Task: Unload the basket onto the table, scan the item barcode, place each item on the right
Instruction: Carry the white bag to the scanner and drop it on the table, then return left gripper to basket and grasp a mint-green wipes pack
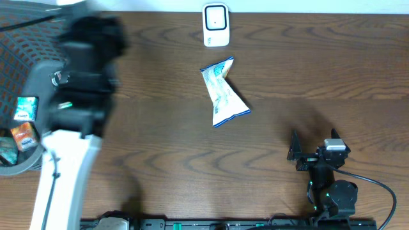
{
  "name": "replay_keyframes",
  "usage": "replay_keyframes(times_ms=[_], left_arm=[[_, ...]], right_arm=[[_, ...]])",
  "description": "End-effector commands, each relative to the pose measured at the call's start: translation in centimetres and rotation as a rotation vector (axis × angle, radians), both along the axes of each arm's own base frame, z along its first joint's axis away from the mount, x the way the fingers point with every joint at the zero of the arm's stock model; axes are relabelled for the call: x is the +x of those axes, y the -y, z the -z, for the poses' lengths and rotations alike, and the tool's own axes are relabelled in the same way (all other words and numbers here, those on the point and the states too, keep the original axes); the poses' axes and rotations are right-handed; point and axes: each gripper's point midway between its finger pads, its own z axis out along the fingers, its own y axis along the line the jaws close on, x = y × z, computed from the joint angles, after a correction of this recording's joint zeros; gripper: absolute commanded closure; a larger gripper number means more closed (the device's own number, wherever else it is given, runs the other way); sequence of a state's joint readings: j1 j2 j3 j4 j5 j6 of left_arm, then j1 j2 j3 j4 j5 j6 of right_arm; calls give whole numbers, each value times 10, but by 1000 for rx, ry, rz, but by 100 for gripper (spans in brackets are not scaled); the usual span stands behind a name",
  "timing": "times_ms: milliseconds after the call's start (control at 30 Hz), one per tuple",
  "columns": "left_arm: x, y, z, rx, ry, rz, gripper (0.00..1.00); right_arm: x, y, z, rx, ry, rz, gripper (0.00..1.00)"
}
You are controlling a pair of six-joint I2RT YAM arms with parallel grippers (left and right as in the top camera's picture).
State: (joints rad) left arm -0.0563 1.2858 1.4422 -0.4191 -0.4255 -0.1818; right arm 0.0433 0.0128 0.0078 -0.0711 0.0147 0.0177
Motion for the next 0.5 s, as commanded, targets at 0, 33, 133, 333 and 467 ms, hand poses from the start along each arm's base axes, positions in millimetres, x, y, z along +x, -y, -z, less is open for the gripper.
replay_keyframes(times_ms=[0,33,133,333,467], left_arm=[[-32,-88,0,19,-34,-238,25],[-42,-107,5,17,-54,-291,25],[-74,-158,33,-5,-170,-444,18],[-112,-217,106,-71,-410,-611,17],[-113,-240,163,-62,-638,-588,13]], right_arm=[[0,-1,1,11,-2,-1,1],[0,-1,1,11,-2,-1,1],[0,-1,1,11,-2,-1,1],[0,-1,1,11,-2,-1,1],[0,-1,1,11,-2,-1,1]])
